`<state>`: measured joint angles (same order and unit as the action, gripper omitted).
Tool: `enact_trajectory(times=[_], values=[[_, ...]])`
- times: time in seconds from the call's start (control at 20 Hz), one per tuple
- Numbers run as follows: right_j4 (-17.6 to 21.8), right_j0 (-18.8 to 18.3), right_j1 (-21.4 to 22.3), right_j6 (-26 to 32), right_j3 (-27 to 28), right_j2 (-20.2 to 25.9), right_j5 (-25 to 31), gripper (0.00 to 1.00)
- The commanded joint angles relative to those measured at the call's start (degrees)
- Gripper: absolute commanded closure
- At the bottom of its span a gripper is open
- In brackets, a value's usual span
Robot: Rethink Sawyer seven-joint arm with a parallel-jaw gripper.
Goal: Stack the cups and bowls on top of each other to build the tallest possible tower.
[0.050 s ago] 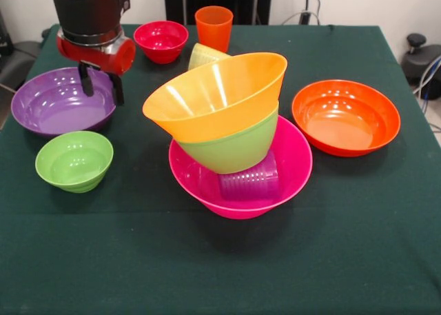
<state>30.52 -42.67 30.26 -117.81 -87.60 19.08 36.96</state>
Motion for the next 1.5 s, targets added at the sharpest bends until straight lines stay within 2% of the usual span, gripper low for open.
enact_trajectory(times=[0.05,0.4,0.65,0.85,1.0,1.2,1.35,1.5], values=[[2.33,0.87,-5.39,2.44,0.6,0.99,-3.78,0.0],[2.32,0.99,-4.68,3.97,-0.8,1.64,-3.21,0.0],[1.97,-1.01,-2.85,7.49,-0.39,1.85,0.41,0.0],[3.12,-3.83,-4.36,11.18,0.21,2.79,-0.17,0.0],[6.04,-4.07,-6.77,11.34,2.08,1.71,-2.77,0.0],[7.57,-4.39,-11.41,8.84,4.12,1.19,-6.12,0.0],[8.26,-3.53,-12.87,4.46,4.4,-0.25,-9.48,0.0],[8.75,-3.41,-13.85,4.87,4.73,-0.44,-10.23,0.0]])
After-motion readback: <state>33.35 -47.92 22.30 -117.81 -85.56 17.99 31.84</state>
